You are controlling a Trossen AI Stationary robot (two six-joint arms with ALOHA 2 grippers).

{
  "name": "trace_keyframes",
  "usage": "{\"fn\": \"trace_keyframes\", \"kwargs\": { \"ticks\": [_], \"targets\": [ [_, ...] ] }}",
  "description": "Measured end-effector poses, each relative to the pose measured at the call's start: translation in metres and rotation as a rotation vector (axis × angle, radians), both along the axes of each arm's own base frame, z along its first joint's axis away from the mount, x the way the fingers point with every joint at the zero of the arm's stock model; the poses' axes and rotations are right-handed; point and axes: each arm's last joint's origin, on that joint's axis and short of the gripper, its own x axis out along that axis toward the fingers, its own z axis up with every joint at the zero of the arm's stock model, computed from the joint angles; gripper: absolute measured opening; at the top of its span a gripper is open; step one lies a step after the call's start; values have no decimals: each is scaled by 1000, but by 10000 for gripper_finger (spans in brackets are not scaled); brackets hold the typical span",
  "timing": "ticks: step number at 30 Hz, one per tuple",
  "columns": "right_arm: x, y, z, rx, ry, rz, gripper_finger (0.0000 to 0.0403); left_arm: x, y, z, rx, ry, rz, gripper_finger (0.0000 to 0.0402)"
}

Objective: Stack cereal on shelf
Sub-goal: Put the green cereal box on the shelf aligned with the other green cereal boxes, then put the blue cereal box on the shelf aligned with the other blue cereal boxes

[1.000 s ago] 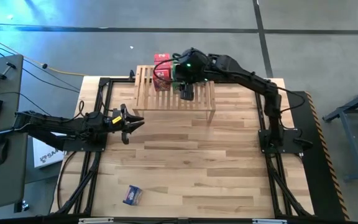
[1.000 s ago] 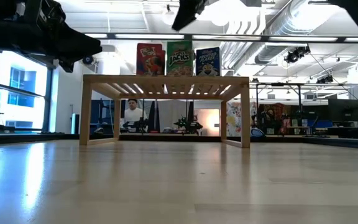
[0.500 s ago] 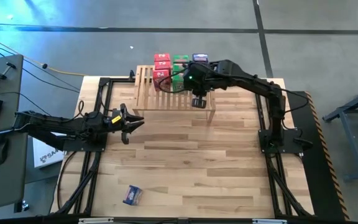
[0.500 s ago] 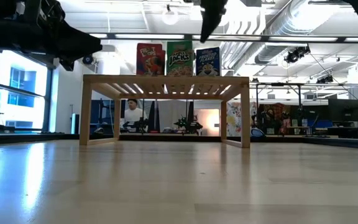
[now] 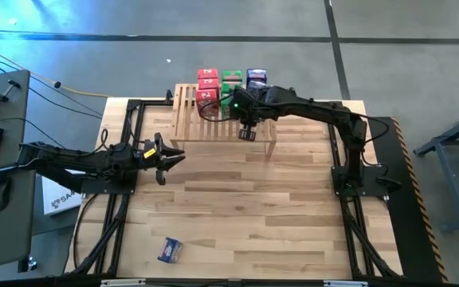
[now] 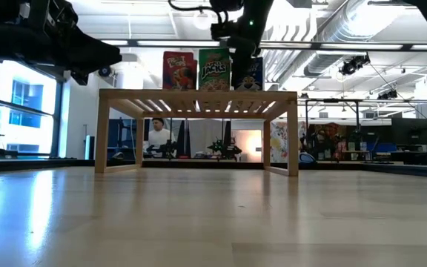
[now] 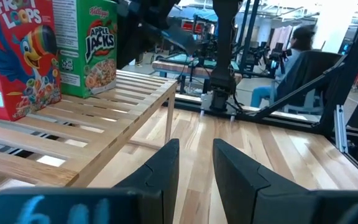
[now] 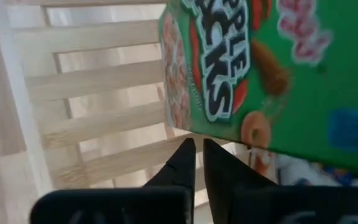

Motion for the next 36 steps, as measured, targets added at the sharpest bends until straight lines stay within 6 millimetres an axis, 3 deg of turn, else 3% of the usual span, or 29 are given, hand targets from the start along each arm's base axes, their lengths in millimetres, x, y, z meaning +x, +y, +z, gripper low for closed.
{"fn": "trace_keyframes", "kwargs": {
  "ticks": [16,26,29,36],
  "targets": [
    [2,-2,3,-15,-43,0,2,0,0,-1,8,11,0,87],
    [-34,47,49,-3,-134,79,2,0,1,-2,-33,18,30,87],
    [-41,63,40,50,-259,160,2,0,1,-2,-29,19,35,87],
    [-61,107,-14,126,-649,338,2,0,1,-3,-122,-1,35,87]
  ]
}}
